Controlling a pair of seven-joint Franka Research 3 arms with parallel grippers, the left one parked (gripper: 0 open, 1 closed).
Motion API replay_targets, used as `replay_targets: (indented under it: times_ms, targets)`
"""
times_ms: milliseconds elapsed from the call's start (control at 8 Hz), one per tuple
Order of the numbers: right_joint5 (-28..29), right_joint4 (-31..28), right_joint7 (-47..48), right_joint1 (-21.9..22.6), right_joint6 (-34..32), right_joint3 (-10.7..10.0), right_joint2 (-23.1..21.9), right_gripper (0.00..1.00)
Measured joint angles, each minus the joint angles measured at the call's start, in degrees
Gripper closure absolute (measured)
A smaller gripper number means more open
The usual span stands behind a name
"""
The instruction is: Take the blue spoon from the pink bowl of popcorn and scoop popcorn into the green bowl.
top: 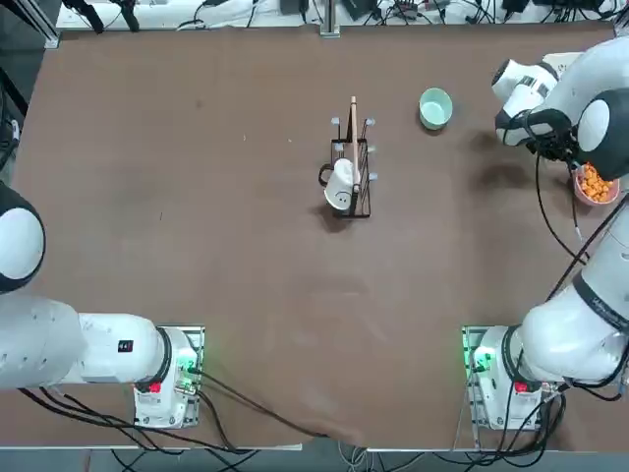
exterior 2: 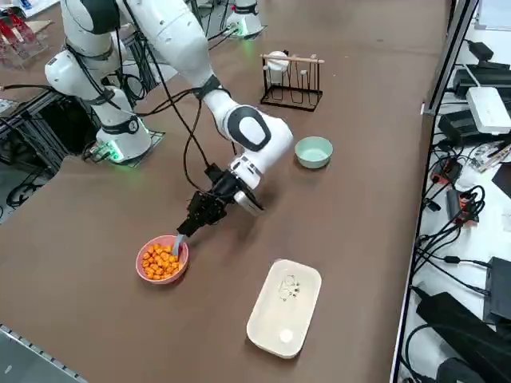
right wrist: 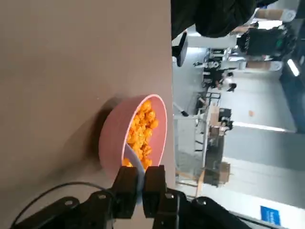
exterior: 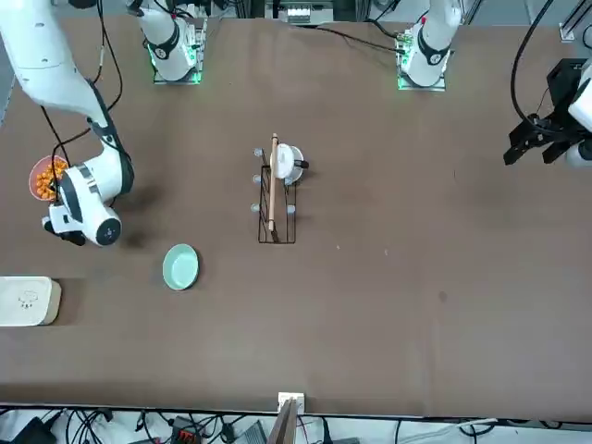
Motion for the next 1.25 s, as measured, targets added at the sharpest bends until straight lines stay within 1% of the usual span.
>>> replay_targets:
  times_ms: [375,1250]
  targets:
    - [-2.15,0.0,1.47,1.01,-2.25,0.03,1.37,0.89]
    - [-3.38,0.36,5.21,4.66,-10.62,0.15,1.81,0.89]
